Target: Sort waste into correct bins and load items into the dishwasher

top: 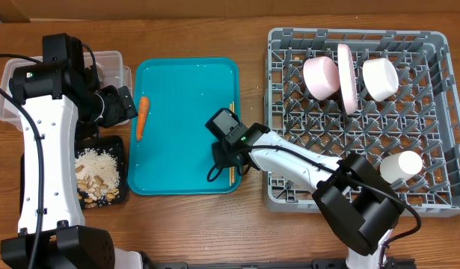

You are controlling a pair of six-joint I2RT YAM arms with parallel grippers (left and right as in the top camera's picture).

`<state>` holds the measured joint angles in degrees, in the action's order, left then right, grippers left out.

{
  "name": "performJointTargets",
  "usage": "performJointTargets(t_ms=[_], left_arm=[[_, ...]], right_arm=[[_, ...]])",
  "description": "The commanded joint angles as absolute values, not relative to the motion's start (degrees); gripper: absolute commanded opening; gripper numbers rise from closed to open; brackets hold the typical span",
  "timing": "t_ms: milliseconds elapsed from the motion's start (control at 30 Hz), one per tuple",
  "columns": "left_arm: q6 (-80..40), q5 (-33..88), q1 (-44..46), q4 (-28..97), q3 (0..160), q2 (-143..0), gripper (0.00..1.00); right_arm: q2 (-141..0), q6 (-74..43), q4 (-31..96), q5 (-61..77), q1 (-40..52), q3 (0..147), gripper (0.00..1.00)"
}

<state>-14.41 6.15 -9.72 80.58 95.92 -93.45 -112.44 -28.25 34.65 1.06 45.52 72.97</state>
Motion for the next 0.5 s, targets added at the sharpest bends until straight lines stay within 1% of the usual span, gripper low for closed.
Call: performJointTargets(t_ms=[0, 300, 333, 367, 467], left_arm=[[-13.28, 5.78, -9.3, 80.53, 95.61, -93.47, 0.91], [-13.26, 5.78, -9.3, 80.55, 95.61, -93.47, 0.91], [-13.26, 5.78, -9.3, 80.58, 95.61, -93.47, 0.91], [-13.26, 5.78, -9.3, 80.58, 95.61, -93.47, 0.91], [-13.26, 5.78, -9.3, 80.58, 95.61, -93.47, 0.92]], right_arm=[[-114.89, -28.77, 34.39, 2.2, 45.69, 73.1, 0.45], [-114.89, -28.77, 33.61, 2.15, 45.69, 73.19, 0.46], [-114.89, -28.82, 33.65, 1.98, 45.69, 73.19, 0.32], [-114.89, -29.15, 33.71, 1.98, 45.69, 73.19, 0.27], [-115.15, -35.81, 35.24, 0.91, 45.71, 73.08, 0.13]])
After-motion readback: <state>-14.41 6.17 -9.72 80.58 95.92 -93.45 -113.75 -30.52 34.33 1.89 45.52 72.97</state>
